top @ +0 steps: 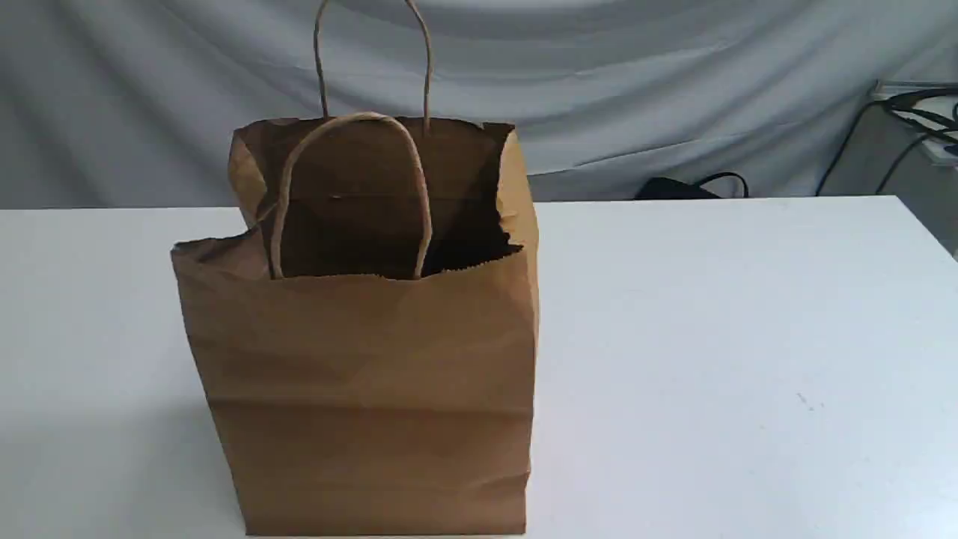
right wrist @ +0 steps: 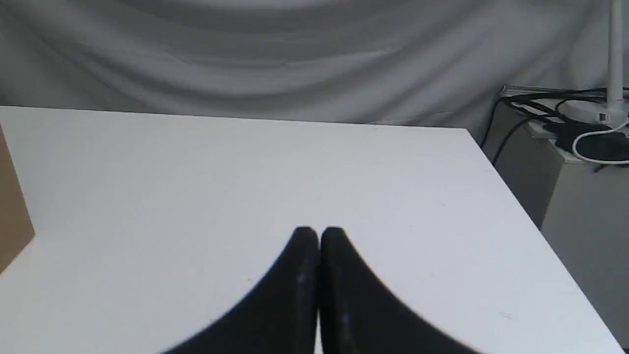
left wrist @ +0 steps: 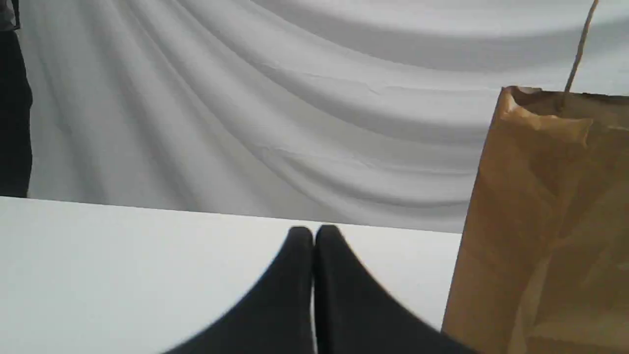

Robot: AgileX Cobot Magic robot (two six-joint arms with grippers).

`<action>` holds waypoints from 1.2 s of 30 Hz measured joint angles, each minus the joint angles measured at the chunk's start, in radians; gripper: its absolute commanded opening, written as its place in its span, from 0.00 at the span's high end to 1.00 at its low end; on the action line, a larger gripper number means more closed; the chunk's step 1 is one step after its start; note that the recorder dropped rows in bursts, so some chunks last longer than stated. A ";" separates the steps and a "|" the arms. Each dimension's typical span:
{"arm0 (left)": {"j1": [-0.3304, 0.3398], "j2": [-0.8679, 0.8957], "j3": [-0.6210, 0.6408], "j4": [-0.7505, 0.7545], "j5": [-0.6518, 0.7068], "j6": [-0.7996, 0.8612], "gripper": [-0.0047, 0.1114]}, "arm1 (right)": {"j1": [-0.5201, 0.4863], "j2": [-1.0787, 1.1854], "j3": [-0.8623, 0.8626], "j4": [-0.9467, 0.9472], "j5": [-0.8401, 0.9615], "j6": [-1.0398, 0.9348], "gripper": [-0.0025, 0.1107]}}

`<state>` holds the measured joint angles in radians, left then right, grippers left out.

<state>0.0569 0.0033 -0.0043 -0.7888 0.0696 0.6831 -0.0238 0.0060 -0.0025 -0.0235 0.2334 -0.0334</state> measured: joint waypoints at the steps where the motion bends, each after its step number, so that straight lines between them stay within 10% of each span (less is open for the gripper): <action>1: 0.000 0.000 0.000 -0.005 -0.003 0.000 0.96 | 0.000 0.000 0.000 0.000 0.000 0.000 0.98; 7: 0.000 0.000 0.000 0.107 -0.014 -0.037 0.96 | 0.000 0.000 0.000 0.000 0.000 0.000 0.98; 17: 0.000 0.000 0.000 0.789 -0.014 -0.599 0.96 | 0.000 0.000 0.000 0.000 0.000 0.000 0.98; 36: 0.000 0.000 0.000 0.804 0.089 -0.645 0.96 | 0.000 0.000 0.000 0.000 0.000 0.000 0.98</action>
<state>0.0569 0.0033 -0.0043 0.0151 0.1586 0.0377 -0.0238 0.0060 -0.0025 -0.0235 0.2334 -0.0334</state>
